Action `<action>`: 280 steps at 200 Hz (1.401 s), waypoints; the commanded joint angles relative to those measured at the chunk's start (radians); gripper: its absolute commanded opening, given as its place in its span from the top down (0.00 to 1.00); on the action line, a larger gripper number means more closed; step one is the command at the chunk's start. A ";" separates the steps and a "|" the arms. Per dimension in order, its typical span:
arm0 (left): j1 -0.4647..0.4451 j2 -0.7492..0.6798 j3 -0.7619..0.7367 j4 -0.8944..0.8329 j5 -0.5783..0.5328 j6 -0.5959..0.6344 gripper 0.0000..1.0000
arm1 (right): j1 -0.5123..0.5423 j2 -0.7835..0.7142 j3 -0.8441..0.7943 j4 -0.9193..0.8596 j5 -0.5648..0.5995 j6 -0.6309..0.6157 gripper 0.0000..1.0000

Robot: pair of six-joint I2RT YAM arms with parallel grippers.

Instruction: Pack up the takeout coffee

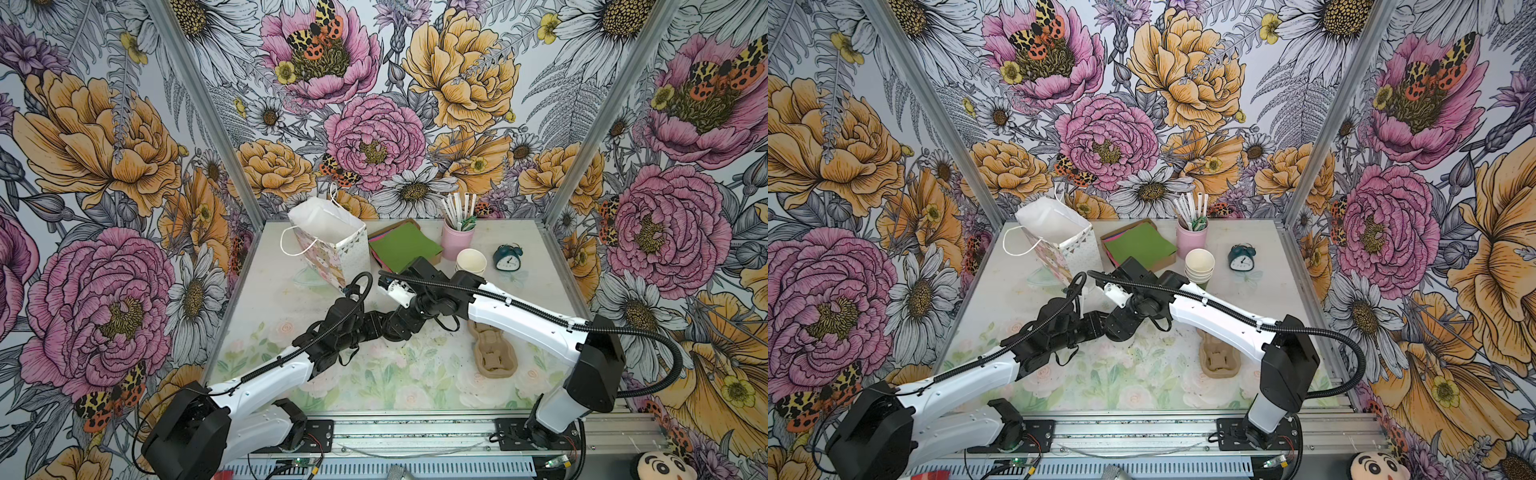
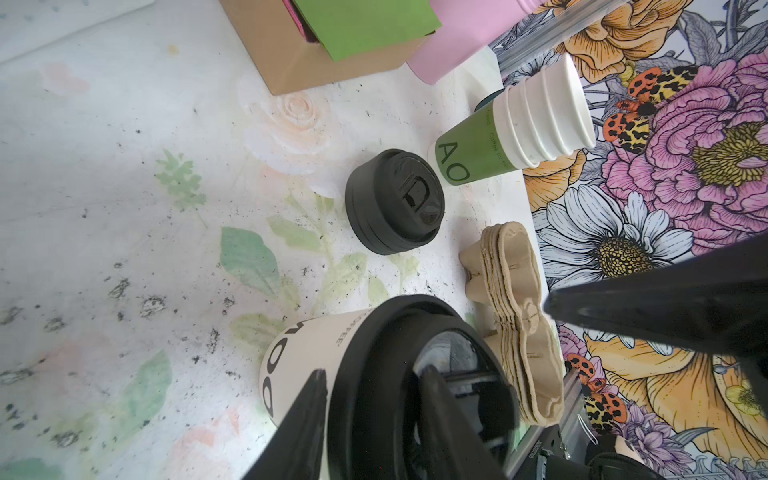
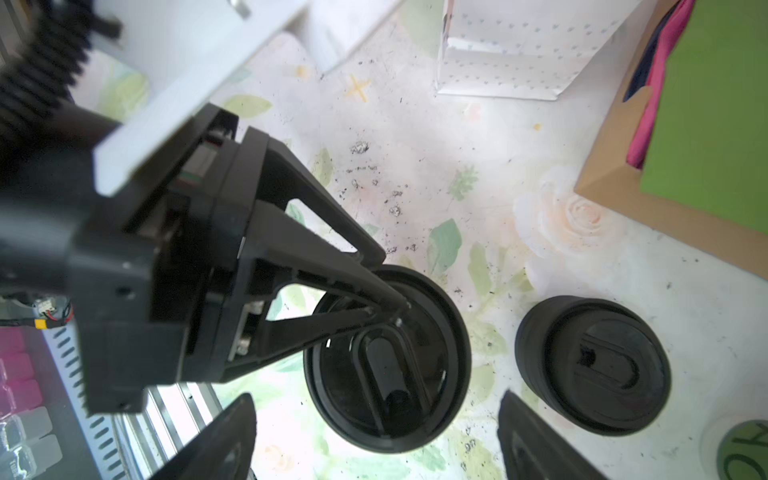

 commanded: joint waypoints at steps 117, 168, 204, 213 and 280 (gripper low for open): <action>-0.011 0.042 -0.021 -0.209 -0.044 0.042 0.62 | -0.143 -0.134 -0.295 0.321 -0.169 0.486 0.33; -0.011 0.039 -0.022 -0.208 -0.043 0.045 0.62 | -0.146 -0.106 -0.385 0.411 -0.214 0.569 0.42; -0.011 0.032 -0.028 -0.208 -0.043 0.045 0.62 | -0.148 -0.099 -0.440 0.431 -0.207 0.592 0.49; -0.011 0.032 -0.029 -0.208 -0.044 0.046 0.61 | -0.148 -0.099 -0.454 0.440 -0.209 0.597 0.51; -0.011 0.036 -0.039 -0.207 -0.049 0.045 0.61 | -0.154 -0.096 -0.564 0.512 -0.225 0.647 0.62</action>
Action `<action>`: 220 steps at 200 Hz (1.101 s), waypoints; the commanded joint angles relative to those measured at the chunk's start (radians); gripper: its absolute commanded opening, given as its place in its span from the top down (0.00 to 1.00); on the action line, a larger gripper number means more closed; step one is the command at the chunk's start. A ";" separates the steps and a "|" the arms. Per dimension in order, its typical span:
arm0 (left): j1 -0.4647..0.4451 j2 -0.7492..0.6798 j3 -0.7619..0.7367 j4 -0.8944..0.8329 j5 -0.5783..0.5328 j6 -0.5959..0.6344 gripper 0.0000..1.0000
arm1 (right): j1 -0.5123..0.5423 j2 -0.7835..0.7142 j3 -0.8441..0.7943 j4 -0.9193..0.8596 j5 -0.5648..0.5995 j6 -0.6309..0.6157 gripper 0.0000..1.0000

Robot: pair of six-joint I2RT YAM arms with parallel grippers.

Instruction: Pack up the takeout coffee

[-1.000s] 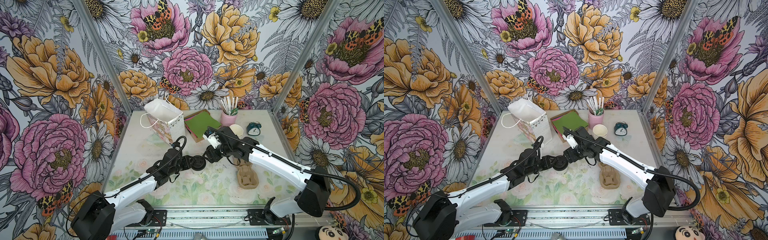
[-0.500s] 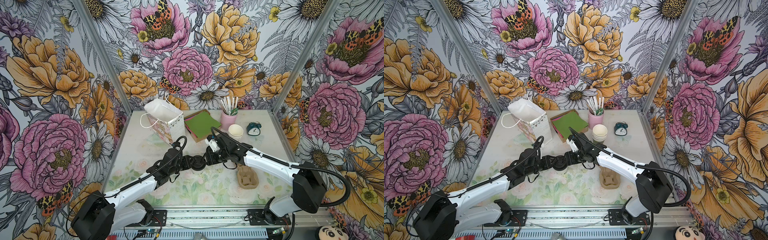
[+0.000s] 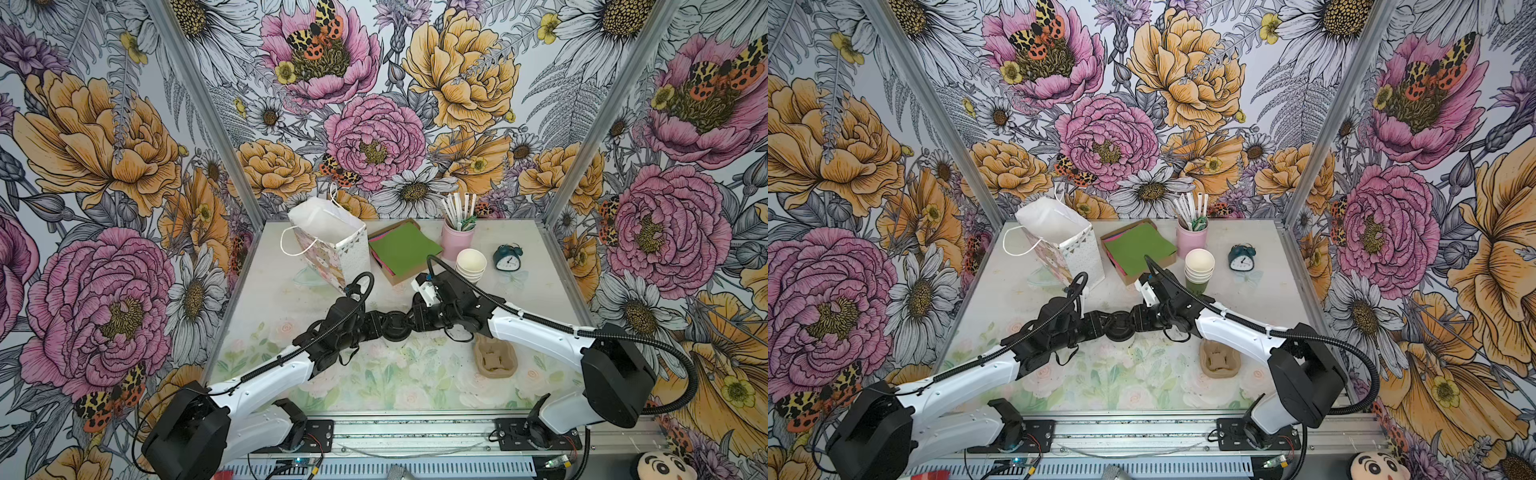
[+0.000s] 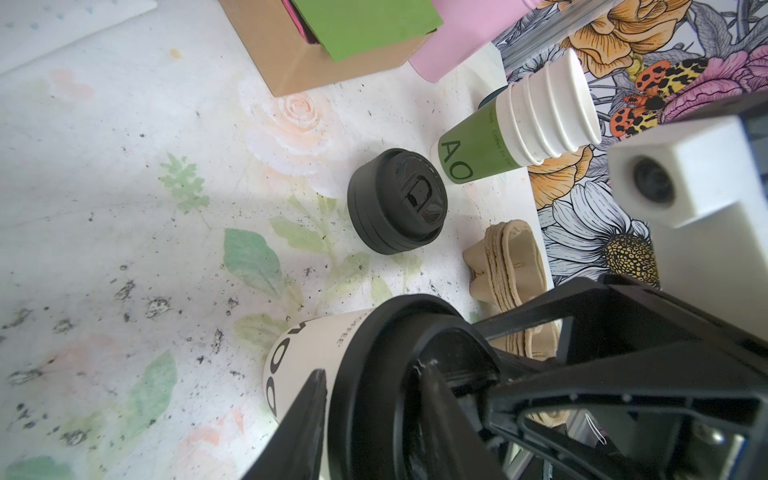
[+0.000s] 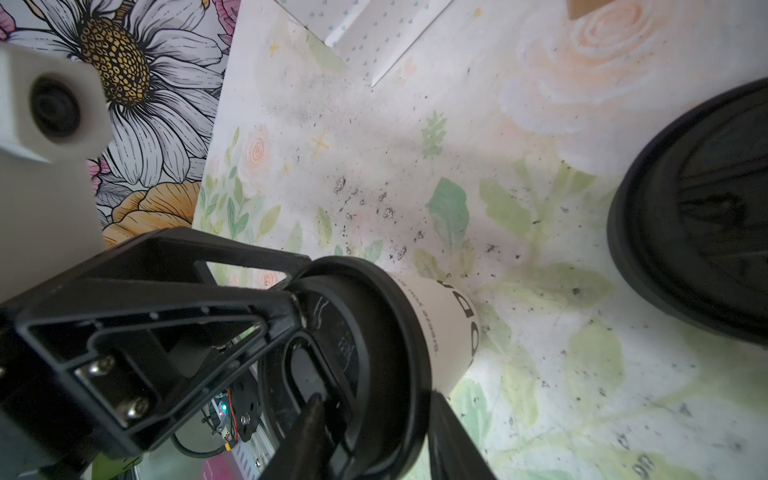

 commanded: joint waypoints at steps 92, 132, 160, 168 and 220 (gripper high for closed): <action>-0.009 0.027 -0.092 -0.176 -0.044 0.010 0.61 | -0.004 0.060 -0.170 -0.022 0.054 0.030 0.65; -0.008 0.033 -0.109 -0.166 -0.044 0.004 0.61 | -0.002 0.090 -0.176 -0.023 0.052 0.021 0.65; -0.008 0.035 -0.114 -0.166 -0.045 0.002 0.61 | -0.004 0.094 -0.182 -0.024 0.039 0.016 0.65; -0.008 0.034 -0.112 -0.166 -0.049 0.002 0.61 | -0.005 0.091 -0.177 -0.022 0.034 0.015 0.64; -0.008 0.031 -0.106 -0.176 -0.050 0.008 0.61 | -0.028 0.016 -0.079 -0.023 0.010 0.018 0.45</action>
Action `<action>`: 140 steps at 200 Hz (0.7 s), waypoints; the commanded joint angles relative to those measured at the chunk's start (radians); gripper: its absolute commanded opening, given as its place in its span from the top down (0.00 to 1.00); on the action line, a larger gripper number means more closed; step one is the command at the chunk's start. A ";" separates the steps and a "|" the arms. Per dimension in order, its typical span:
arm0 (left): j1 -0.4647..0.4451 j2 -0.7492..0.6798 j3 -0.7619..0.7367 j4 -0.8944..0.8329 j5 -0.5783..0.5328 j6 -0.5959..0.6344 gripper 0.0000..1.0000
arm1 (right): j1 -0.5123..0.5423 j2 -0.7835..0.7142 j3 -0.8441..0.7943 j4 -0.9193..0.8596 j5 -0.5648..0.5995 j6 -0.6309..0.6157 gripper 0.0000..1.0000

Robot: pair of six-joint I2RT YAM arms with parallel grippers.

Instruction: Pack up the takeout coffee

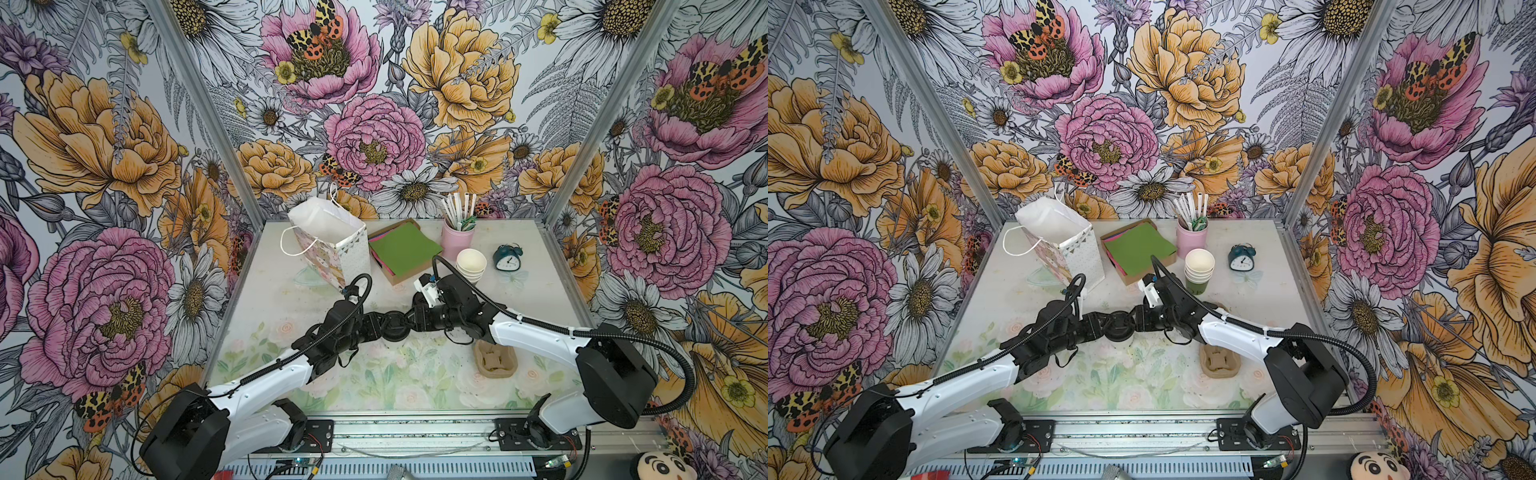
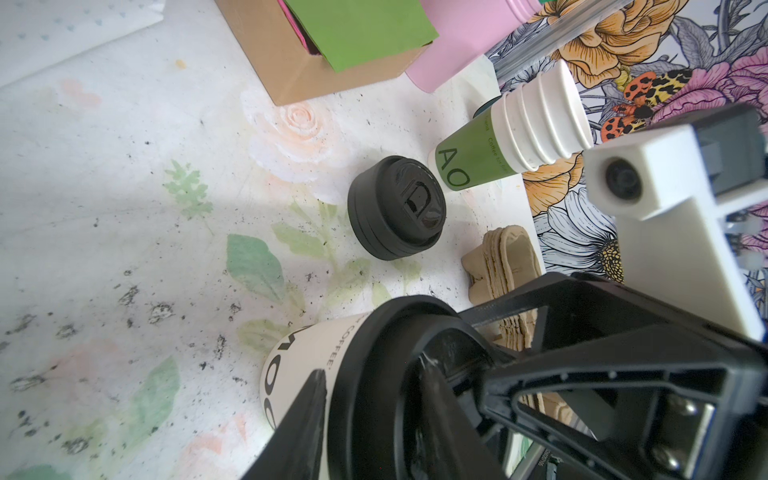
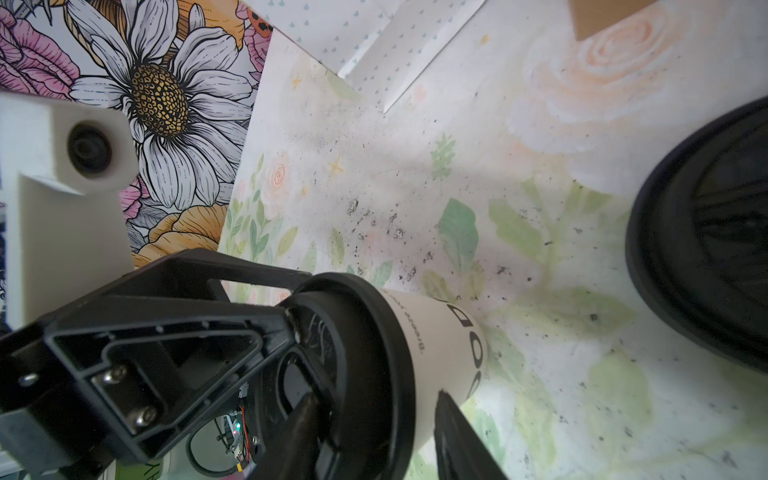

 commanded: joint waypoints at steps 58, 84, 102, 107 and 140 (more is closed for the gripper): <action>-0.011 0.040 -0.042 -0.253 -0.046 0.017 0.61 | -0.016 -0.037 0.107 -0.187 -0.011 -0.054 0.27; -0.014 0.044 -0.035 -0.255 -0.049 0.021 0.61 | 0.003 -0.054 0.099 -0.190 -0.005 -0.097 0.18; -0.014 0.047 -0.032 -0.256 -0.049 0.021 0.61 | 0.020 -0.044 0.103 -0.210 0.020 -0.127 0.15; -0.015 0.046 -0.031 -0.257 -0.050 0.021 0.61 | 0.025 -0.038 0.106 -0.221 0.033 -0.137 0.15; -0.017 0.048 -0.031 -0.258 -0.051 0.023 0.61 | 0.063 0.006 0.126 -0.299 0.111 -0.216 0.15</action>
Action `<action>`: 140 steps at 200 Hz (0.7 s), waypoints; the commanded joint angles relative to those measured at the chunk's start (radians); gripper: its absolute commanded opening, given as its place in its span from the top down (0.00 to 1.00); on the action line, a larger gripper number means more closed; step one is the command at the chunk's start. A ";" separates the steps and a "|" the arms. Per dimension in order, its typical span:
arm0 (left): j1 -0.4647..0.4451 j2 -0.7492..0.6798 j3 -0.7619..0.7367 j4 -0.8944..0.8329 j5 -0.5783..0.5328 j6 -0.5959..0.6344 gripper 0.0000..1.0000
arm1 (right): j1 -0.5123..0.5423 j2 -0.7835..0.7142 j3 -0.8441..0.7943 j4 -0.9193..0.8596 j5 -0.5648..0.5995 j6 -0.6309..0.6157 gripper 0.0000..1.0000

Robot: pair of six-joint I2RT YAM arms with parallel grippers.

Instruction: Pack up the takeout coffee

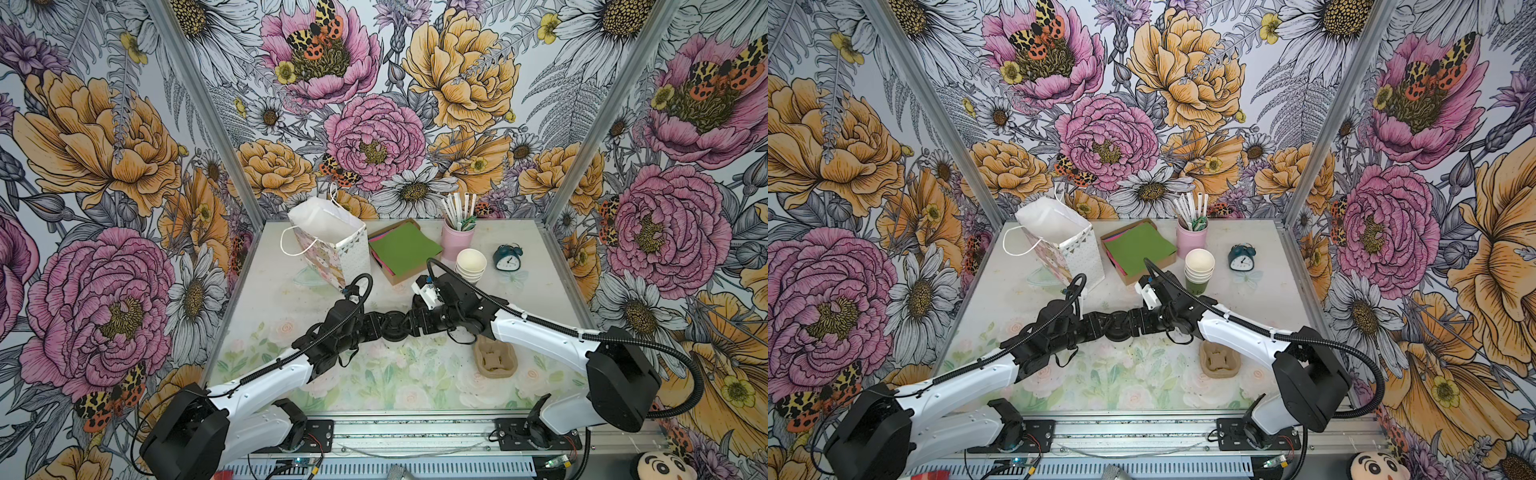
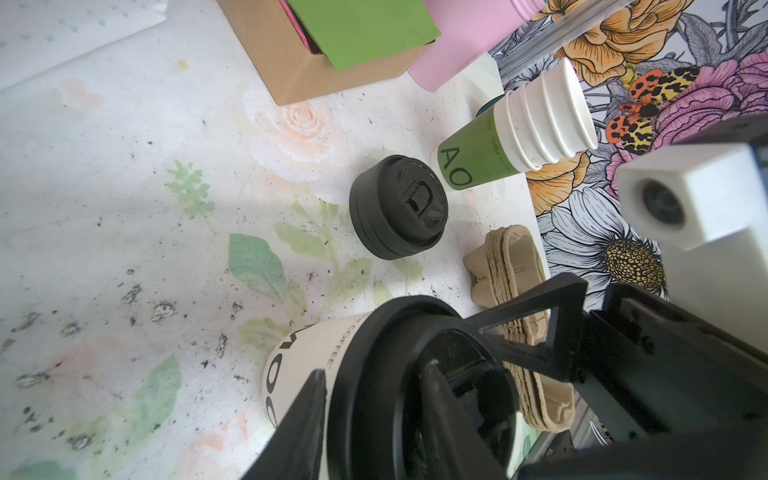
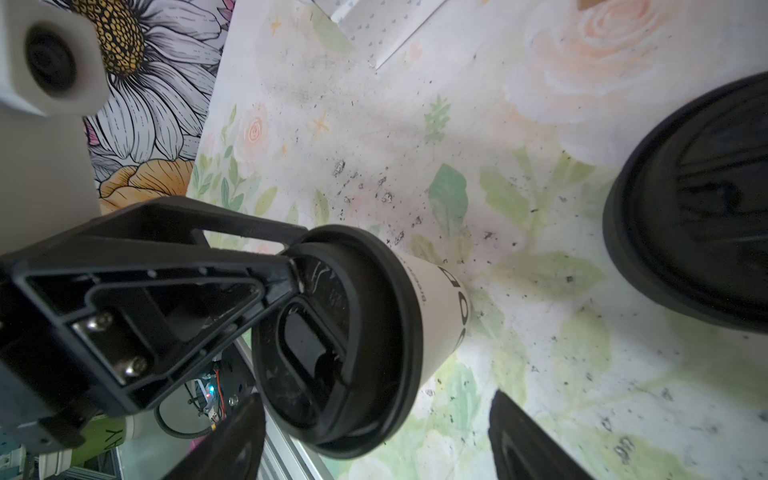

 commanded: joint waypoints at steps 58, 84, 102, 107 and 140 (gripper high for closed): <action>-0.010 0.049 -0.047 -0.241 -0.044 0.024 0.61 | 0.017 0.051 -0.024 -0.063 0.091 -0.072 0.16; -0.011 0.052 -0.045 -0.242 -0.044 0.024 0.61 | 0.008 0.073 -0.035 -0.062 0.096 -0.055 0.18; -0.011 0.054 -0.044 -0.241 -0.043 0.025 0.61 | 0.008 0.083 -0.043 -0.061 0.111 -0.057 0.21; -0.009 0.055 -0.043 -0.241 -0.043 0.026 0.61 | 0.008 0.085 -0.045 -0.062 0.115 -0.057 0.22; -0.009 0.058 -0.044 -0.241 -0.044 0.025 0.61 | 0.008 0.087 -0.061 -0.061 0.135 -0.061 0.25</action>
